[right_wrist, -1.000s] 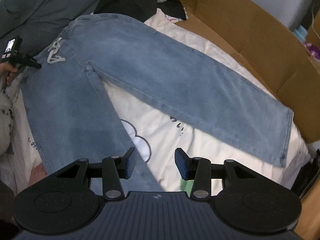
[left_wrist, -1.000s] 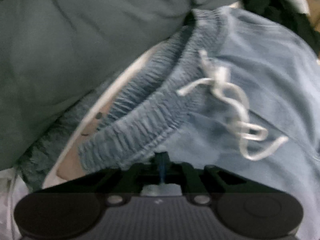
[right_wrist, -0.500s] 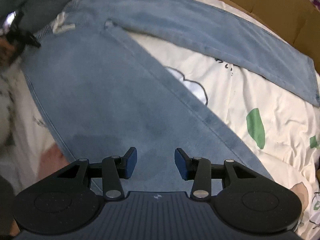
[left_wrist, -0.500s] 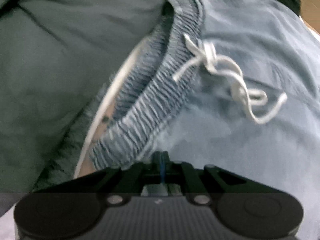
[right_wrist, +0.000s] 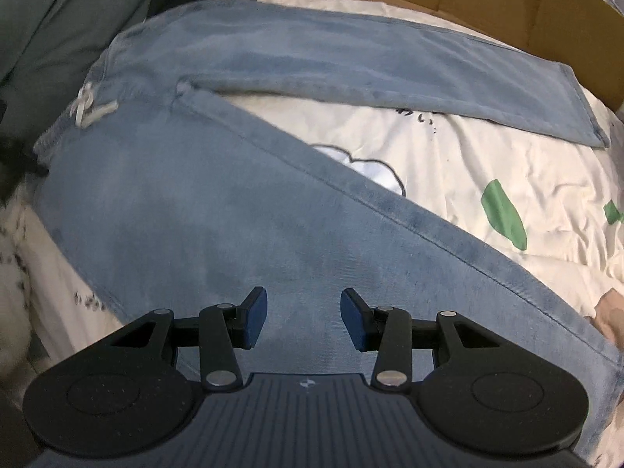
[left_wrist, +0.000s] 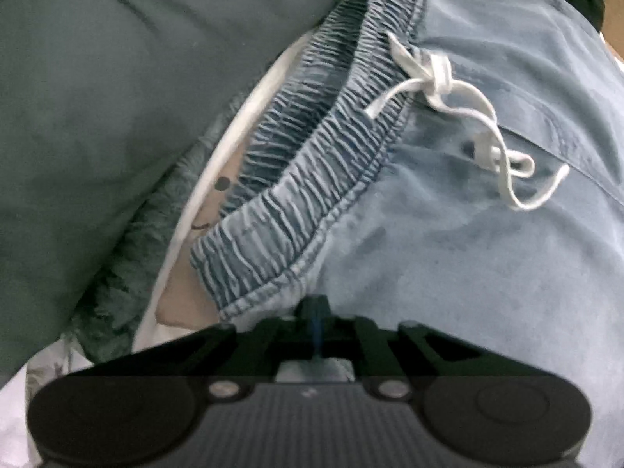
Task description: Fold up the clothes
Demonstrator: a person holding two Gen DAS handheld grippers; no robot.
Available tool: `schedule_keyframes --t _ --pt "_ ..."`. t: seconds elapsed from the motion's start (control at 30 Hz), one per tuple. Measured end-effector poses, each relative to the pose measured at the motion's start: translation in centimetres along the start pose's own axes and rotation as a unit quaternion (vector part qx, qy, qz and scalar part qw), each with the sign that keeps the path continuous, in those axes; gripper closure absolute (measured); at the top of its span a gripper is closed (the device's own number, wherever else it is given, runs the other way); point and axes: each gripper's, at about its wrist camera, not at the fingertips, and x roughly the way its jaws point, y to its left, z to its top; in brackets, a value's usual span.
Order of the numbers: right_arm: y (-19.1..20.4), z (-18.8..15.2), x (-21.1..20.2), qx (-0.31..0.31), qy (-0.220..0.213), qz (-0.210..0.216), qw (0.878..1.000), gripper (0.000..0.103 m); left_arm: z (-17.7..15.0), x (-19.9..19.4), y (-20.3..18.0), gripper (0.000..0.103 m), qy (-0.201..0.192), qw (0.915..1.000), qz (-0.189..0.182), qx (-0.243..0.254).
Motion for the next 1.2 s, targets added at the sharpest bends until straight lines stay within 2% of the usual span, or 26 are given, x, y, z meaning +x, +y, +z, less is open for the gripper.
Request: schedule_keyframes --t 0.1,0.17,0.27,0.3,0.33,0.4,0.53,0.7,0.77,1.0,1.13,1.2 --pt "0.4 -0.4 -0.1 -0.009 0.006 -0.006 1.000 0.054 0.1 -0.6 -1.0 0.100 0.004 0.9996 0.018 0.020" --pt "0.5 -0.6 -0.4 -0.007 0.007 -0.007 1.000 0.054 0.0 -1.3 -1.2 0.096 0.013 0.9996 0.023 0.014" --pt "0.5 -0.9 -0.9 -0.006 0.010 -0.007 1.000 0.054 -0.3 -3.4 -0.8 0.077 -0.002 0.9997 0.008 -0.022" --pt "0.4 -0.9 -1.0 -0.005 0.011 -0.006 1.000 0.054 -0.6 -4.1 -0.7 0.065 -0.009 0.9995 0.007 -0.030" --pt "0.3 -0.9 -1.1 -0.005 0.012 -0.004 1.000 0.054 -0.9 -4.7 -0.7 0.062 -0.014 0.9993 0.009 -0.035" --pt "0.3 -0.9 -1.2 -0.008 0.014 0.000 1.000 0.054 -1.6 -5.9 -0.7 0.062 -0.022 0.9988 0.005 -0.044" --pt "0.7 -0.9 -1.2 -0.015 0.011 0.006 1.000 0.054 -3.2 -7.0 -0.8 0.062 -0.017 0.9957 -0.024 -0.088" --pt "1.8 -1.0 -0.9 -0.039 0.011 0.009 0.999 0.054 -5.5 -6.6 -1.5 0.062 -0.002 0.9876 -0.047 -0.150" --pt "2.2 -1.0 -0.8 -0.049 0.009 0.010 0.999 0.054 -7.1 -7.1 -0.3 0.063 0.007 0.9840 -0.056 -0.169" --pt "2.8 -1.0 0.7 -0.054 0.014 0.022 0.998 0.054 -9.6 -5.3 0.8 0.063 0.012 0.9794 -0.054 -0.194" --pt "2.9 -1.6 1.3 -0.052 0.020 0.027 0.998 0.054 -10.7 -3.9 1.9 0.066 0.017 0.9696 -0.075 -0.232" --pt "2.9 -1.9 1.6 -0.048 0.026 0.029 0.998 0.054 -11.0 -3.9 2.3 0.068 0.003 0.9631 -0.091 -0.253"
